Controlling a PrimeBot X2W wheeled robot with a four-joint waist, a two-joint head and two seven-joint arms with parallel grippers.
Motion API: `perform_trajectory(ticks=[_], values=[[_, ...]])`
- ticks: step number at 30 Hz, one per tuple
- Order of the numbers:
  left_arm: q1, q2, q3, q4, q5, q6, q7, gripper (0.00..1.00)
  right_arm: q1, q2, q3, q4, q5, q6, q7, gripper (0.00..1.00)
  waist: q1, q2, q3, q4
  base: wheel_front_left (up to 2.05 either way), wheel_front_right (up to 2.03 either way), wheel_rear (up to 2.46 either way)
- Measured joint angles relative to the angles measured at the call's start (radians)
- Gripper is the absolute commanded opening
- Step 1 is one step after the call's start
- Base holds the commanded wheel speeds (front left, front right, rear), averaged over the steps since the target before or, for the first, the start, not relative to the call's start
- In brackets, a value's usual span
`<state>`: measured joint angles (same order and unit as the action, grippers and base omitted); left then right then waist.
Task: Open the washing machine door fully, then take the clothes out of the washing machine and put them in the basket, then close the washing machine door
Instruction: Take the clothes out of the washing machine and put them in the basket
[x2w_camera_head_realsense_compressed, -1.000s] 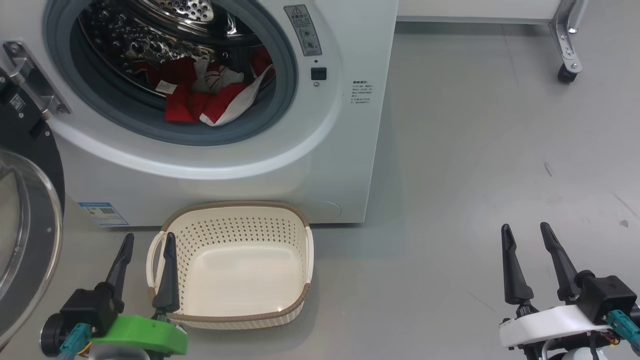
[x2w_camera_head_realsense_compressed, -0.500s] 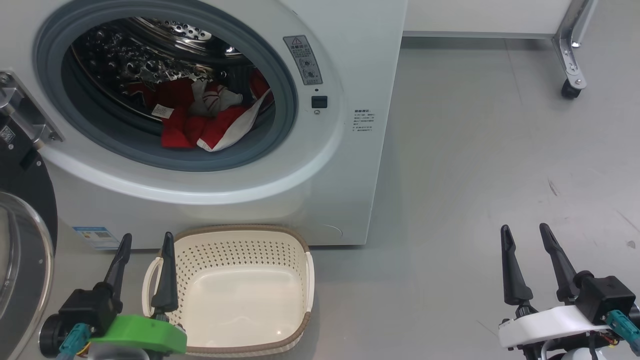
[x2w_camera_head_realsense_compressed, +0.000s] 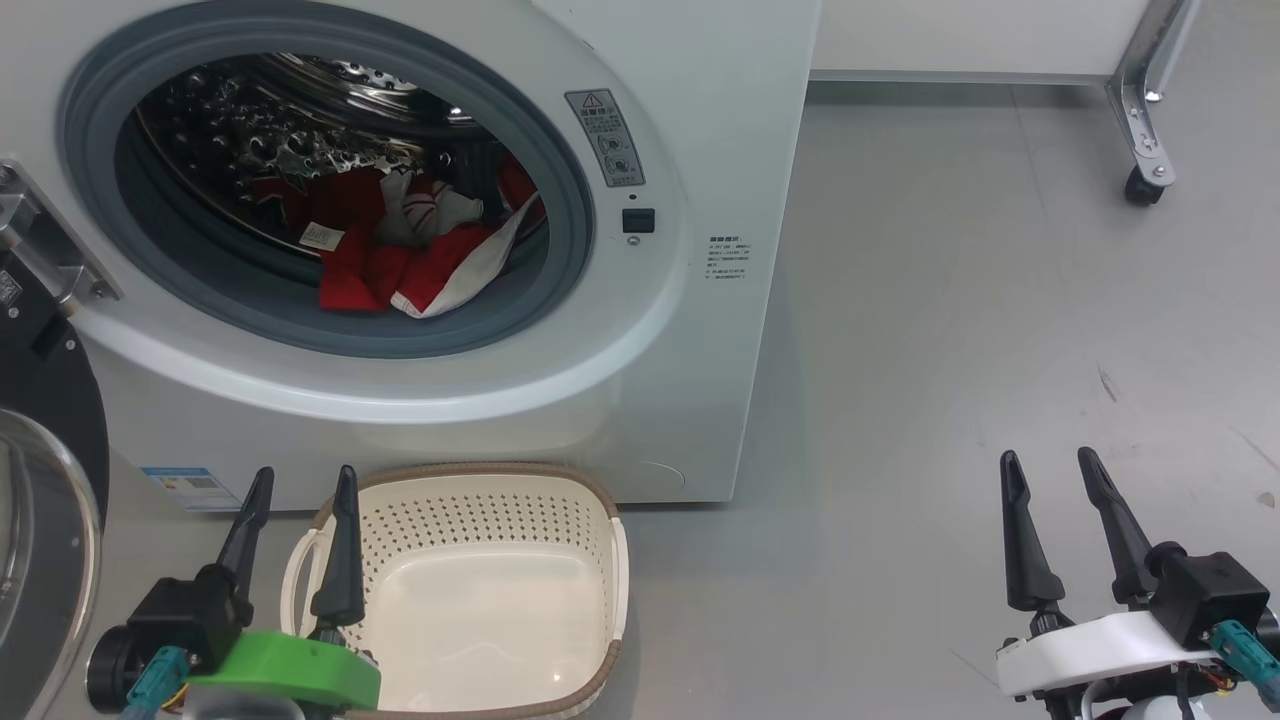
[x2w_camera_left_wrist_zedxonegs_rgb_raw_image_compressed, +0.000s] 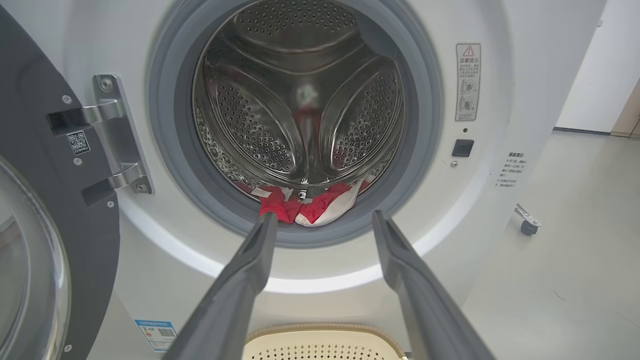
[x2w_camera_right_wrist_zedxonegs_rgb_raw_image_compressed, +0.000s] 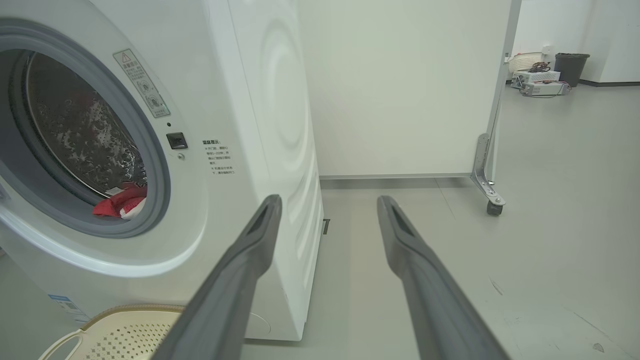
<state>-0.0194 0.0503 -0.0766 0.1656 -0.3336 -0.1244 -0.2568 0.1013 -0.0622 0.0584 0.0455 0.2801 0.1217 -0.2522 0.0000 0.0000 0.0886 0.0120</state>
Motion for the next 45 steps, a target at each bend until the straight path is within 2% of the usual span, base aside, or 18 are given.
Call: perform_trajectory(ticks=[26,33,39,45], values=[[0.0,-0.001,-0.002,-0.002,0.001,0.0,0.0,1.0,0.0,0.001,-0.001,-0.001,0.0,0.0,0.0,1.0,0.0,0.0,0.013,-0.002,0.0,0.0,0.0],[0.0,0.0,0.02,-0.007,0.014,0.0,0.0,1.0,-0.001,0.001,0.013,-0.014,-0.005,0.0,0.0,1.0,0.0,0.0,0.048,-0.009,0.0,0.0,0.0],[-0.021,0.035,0.035,-0.007,0.054,0.002,0.0,1.0,-0.01,0.001,0.032,-0.027,-0.01,0.0,0.0,1.0,0.0,0.0,0.102,-0.023,0.0,0.0,0.0],[-0.144,0.09,0.031,-0.007,0.094,0.005,0.013,1.0,-0.042,0.003,0.053,-0.04,-0.01,0.0,0.0,1.0,0.0,0.0,0.173,-0.045,0.0,0.0,0.0]])
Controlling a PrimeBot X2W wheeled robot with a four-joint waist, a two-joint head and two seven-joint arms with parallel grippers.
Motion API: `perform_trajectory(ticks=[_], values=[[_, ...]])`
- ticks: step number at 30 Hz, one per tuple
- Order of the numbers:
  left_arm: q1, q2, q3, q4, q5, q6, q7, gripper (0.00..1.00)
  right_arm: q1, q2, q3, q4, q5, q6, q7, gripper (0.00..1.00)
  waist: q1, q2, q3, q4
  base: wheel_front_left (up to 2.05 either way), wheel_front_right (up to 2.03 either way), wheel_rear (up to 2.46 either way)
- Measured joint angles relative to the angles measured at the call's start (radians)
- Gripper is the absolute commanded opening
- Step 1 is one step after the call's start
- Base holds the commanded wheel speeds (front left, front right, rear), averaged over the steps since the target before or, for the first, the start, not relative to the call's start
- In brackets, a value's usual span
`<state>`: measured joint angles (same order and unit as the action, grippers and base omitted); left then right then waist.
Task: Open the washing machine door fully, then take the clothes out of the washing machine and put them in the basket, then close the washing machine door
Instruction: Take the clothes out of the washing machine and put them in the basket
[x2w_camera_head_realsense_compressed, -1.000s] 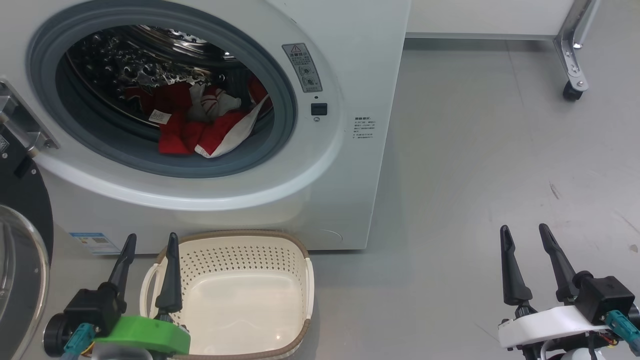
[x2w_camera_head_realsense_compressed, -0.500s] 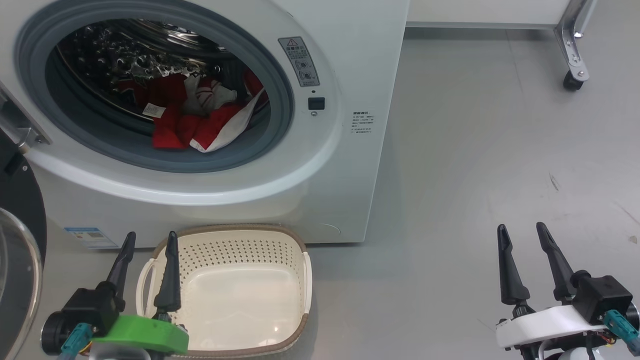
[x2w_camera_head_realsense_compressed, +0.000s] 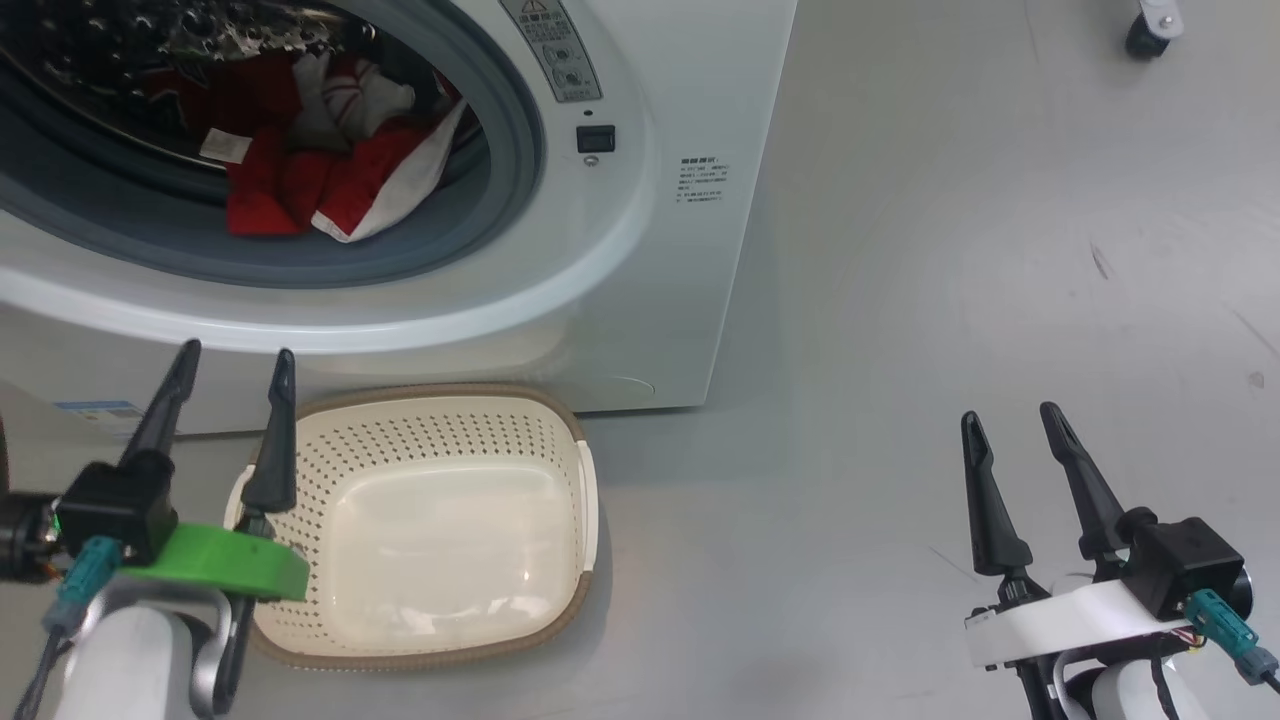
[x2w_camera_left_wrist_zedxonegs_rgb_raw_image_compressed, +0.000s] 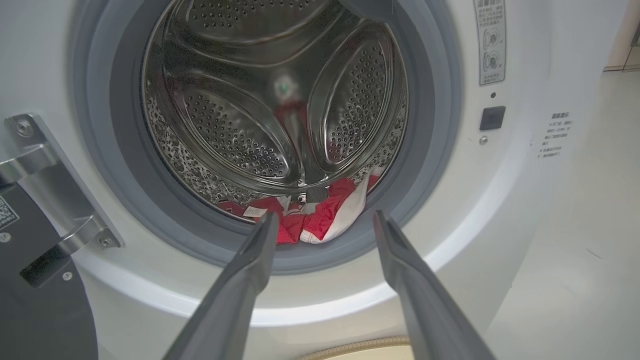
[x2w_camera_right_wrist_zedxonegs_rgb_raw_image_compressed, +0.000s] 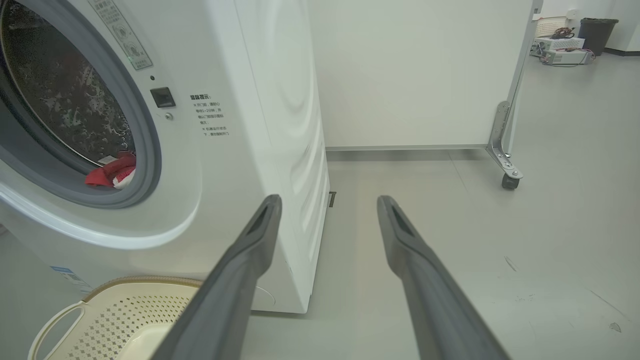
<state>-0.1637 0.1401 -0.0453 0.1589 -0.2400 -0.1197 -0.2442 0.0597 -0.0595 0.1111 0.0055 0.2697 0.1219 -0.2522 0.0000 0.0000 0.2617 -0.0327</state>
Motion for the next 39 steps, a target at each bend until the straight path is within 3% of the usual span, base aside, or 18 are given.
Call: perform_trajectory(ticks=[10,24,31,39], values=[[-0.216,0.078,0.016,0.059,0.068,0.044,0.126,1.0,-0.094,0.005,0.037,-0.009,0.0,0.0,0.0,1.0,0.0,0.0,0.113,-0.048,0.0,0.0,0.0],[-0.512,0.223,0.032,0.246,0.174,0.076,0.358,1.0,-0.173,0.012,0.084,0.014,0.018,0.0,0.0,1.0,0.0,0.0,0.241,-0.189,0.0,0.0,0.0],[-0.598,0.227,0.044,0.334,0.17,0.09,0.432,1.0,-0.185,0.015,0.096,0.031,0.042,0.0,0.0,1.0,0.0001,0.0,0.279,-0.247,0.0,0.0,0.0],[-0.675,0.27,0.044,0.401,0.207,0.112,0.491,1.0,-0.2,0.016,0.107,0.033,0.075,0.0,0.0,1.0,0.0,0.0,0.302,-0.286,0.0,0.0,0.0]])
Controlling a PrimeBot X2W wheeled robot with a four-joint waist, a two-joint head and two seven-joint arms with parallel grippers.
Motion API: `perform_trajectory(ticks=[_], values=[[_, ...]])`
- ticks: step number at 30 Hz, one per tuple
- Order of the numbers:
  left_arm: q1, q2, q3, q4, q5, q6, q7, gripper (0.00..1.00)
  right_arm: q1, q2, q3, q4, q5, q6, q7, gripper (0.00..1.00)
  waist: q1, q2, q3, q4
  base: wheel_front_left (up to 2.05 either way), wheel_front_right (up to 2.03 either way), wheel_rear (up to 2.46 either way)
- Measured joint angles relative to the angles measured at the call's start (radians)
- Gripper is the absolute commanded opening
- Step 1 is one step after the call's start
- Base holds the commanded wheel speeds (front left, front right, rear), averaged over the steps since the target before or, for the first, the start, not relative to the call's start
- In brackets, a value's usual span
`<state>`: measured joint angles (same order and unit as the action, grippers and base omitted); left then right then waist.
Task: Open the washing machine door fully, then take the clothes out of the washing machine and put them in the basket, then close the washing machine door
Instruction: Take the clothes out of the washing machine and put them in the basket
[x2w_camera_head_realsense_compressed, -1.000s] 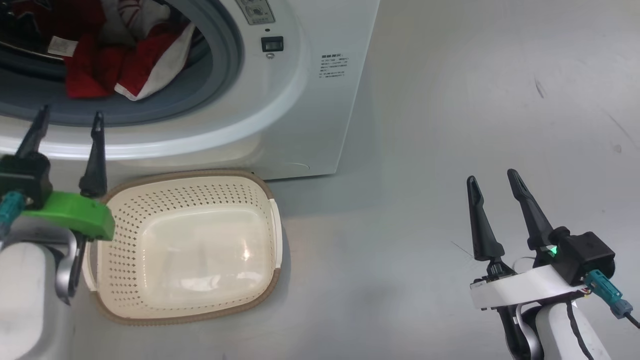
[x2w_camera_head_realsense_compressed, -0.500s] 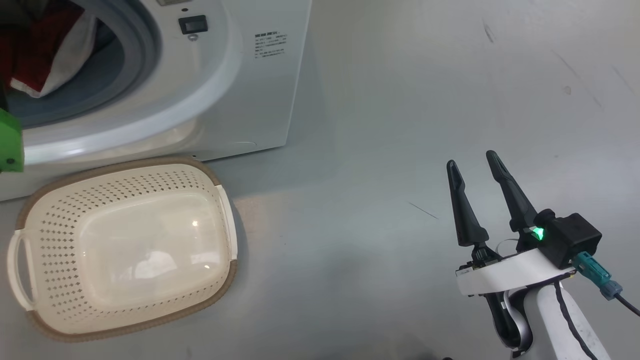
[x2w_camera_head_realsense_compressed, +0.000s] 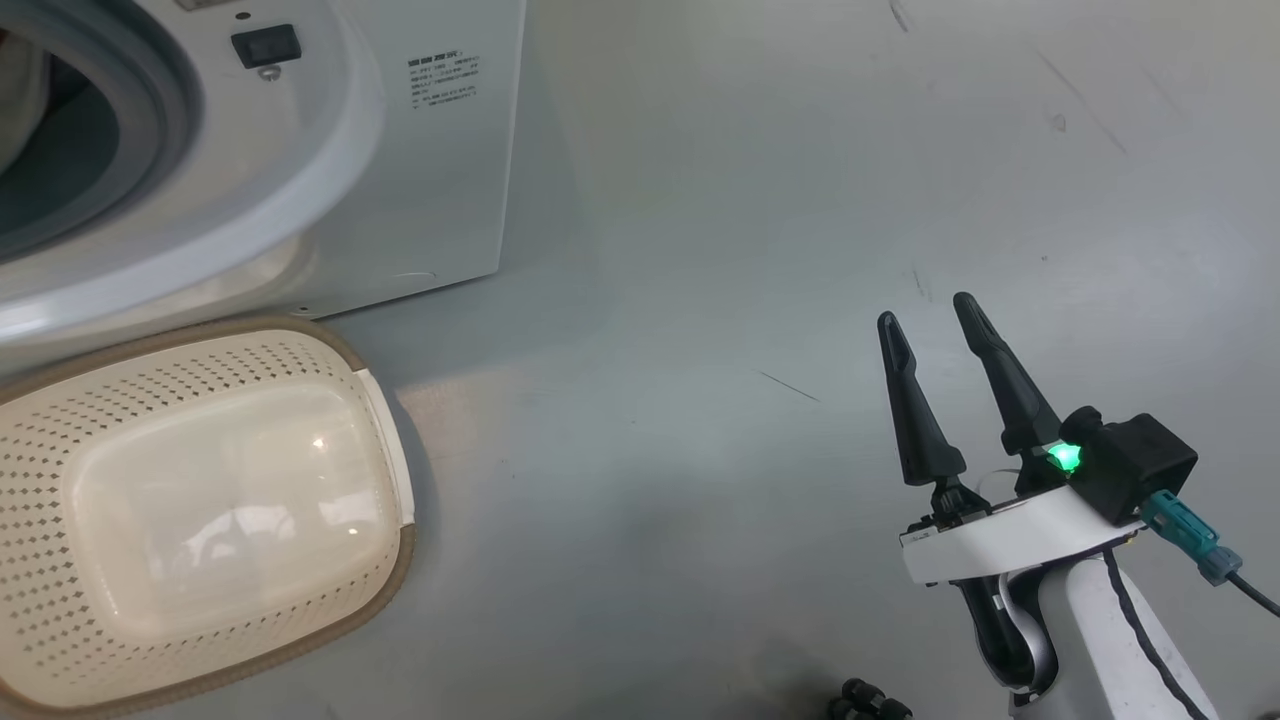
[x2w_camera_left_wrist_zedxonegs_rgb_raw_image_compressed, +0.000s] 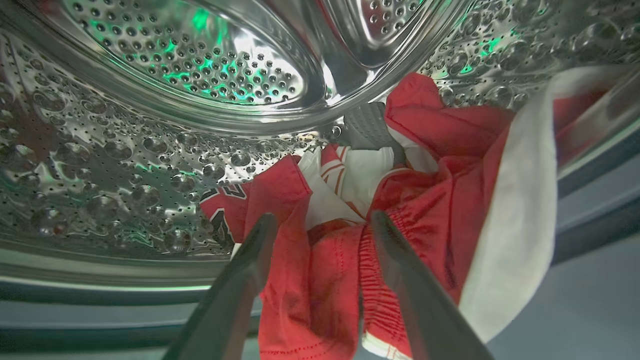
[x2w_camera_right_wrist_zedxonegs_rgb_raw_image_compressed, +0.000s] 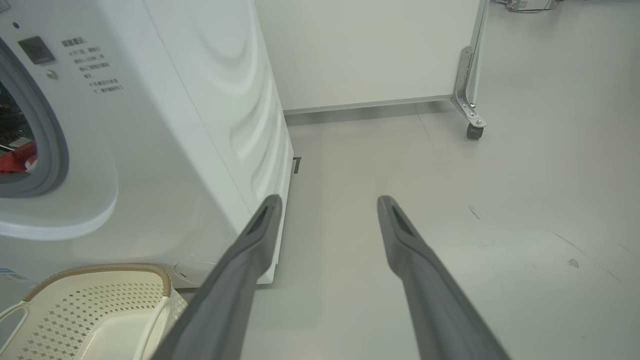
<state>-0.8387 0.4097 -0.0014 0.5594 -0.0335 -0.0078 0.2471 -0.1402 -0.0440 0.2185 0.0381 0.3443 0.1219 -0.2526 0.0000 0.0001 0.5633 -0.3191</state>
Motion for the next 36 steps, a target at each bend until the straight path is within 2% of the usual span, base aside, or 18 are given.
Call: perform_trajectory(ticks=[5,27,36], values=[[-0.035,0.031,-0.001,0.037,0.014,0.003,0.023,1.0,-0.001,0.0,0.002,-0.001,0.015,-0.001,0.0,1.0,0.0,0.0,0.014,-0.009,0.0,0.0,0.0],[-0.105,0.052,-0.023,0.168,0.035,0.003,0.104,1.0,-0.031,0.001,0.01,-0.014,0.024,-0.012,0.0,1.0,0.0,0.0,0.05,-0.015,0.0,0.0,0.0],[-0.142,0.085,-0.037,0.188,0.069,0.003,0.114,1.0,-0.037,0.001,0.017,-0.016,0.025,-0.019,0.0,1.0,0.0,0.0,0.063,-0.019,0.0,0.0,0.0]])
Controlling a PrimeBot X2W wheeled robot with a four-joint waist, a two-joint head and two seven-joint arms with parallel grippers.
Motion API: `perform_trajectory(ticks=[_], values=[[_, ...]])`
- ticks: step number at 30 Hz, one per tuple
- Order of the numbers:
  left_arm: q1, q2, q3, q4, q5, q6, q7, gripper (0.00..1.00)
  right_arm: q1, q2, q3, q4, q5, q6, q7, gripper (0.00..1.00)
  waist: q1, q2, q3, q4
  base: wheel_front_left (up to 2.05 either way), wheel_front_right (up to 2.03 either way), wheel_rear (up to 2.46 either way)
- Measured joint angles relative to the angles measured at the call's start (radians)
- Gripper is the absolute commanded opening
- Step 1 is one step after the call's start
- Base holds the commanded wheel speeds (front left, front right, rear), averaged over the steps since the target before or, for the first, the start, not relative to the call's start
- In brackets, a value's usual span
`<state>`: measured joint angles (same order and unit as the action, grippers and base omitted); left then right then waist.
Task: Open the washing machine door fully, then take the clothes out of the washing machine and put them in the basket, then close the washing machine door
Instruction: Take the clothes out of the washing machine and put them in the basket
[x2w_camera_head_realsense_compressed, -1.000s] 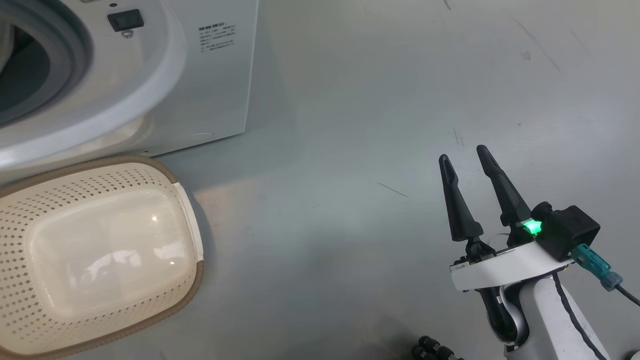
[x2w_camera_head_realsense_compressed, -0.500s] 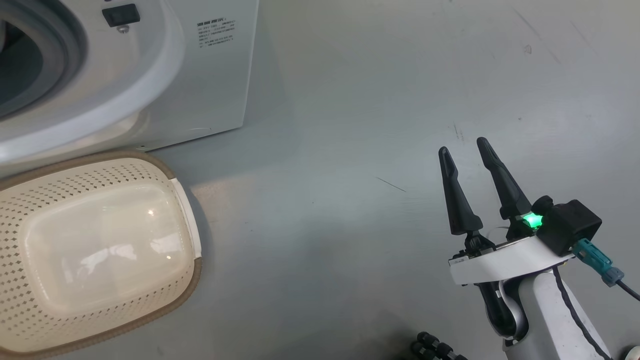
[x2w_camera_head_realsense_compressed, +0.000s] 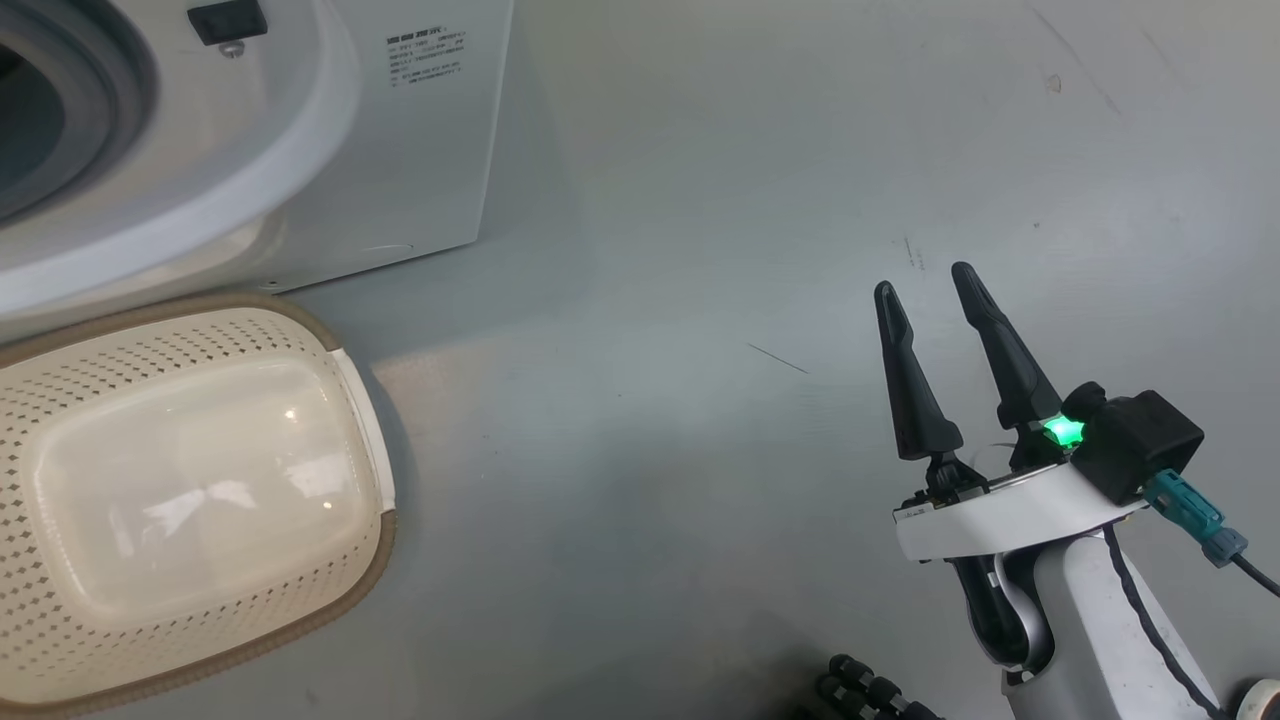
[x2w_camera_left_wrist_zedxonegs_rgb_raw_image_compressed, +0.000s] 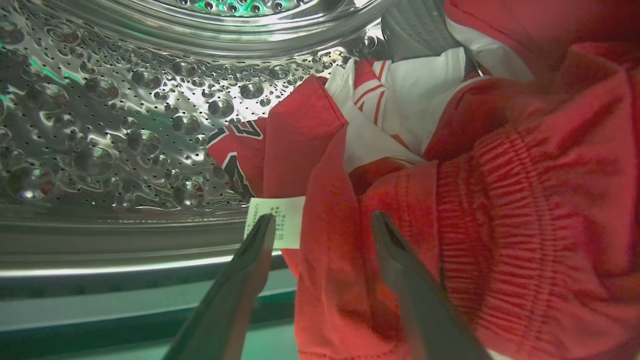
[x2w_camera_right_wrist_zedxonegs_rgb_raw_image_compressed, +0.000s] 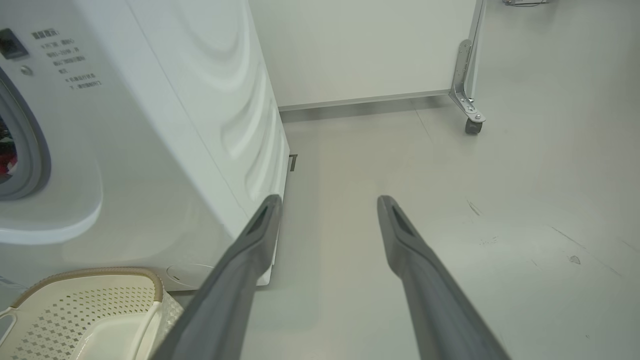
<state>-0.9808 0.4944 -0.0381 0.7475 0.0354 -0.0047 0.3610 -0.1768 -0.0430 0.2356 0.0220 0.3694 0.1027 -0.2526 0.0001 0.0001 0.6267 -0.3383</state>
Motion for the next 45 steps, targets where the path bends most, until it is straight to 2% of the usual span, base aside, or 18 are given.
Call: perform_trajectory(ticks=[15,16,17,18,31,36,45], values=[[-0.037,0.006,-0.009,0.043,0.003,0.0,0.018,1.0,-0.011,0.0,0.005,-0.007,0.0,-0.008,0.0,1.0,0.0,0.0,0.019,-0.002,0.0,0.0,0.0],[-0.04,0.006,-0.009,0.046,0.003,0.0,0.018,0.61,-0.012,0.0,0.006,-0.007,0.0,-0.008,0.0,1.0,0.0,0.0,0.02,-0.002,0.0,0.0,0.0],[-0.044,0.006,-0.009,0.049,0.003,0.0,0.018,0.45,-0.015,0.0,0.006,-0.007,0.0,-0.008,0.0,1.0,0.0,0.0,0.021,-0.002,0.0,0.0,0.0],[-0.045,0.006,-0.009,0.052,0.003,0.0,0.02,0.0,-0.018,0.0,0.007,-0.007,0.0,-0.009,0.0,1.0,0.0,0.0,0.022,-0.002,0.0,0.0,0.0],[-0.062,0.003,-0.006,0.081,0.0,-0.001,0.011,0.0,-0.021,0.0,0.008,-0.01,0.007,-0.016,0.0,1.0,0.0,0.0,0.022,-0.003,0.0,0.0,0.0],[-0.062,-0.021,-0.012,0.077,-0.001,0.002,-0.067,0.0,-0.022,0.0,0.004,-0.004,0.007,-0.017,0.0,1.0,0.0,0.0,0.007,0.003,0.0,0.0,0.0],[-0.054,-0.104,-0.011,0.08,-0.045,0.009,-0.207,0.0,-0.022,0.0,-0.016,0.007,-0.01,-0.017,0.0,1.0,0.0,0.0,-0.039,0.022,0.0,0.0,0.0]])
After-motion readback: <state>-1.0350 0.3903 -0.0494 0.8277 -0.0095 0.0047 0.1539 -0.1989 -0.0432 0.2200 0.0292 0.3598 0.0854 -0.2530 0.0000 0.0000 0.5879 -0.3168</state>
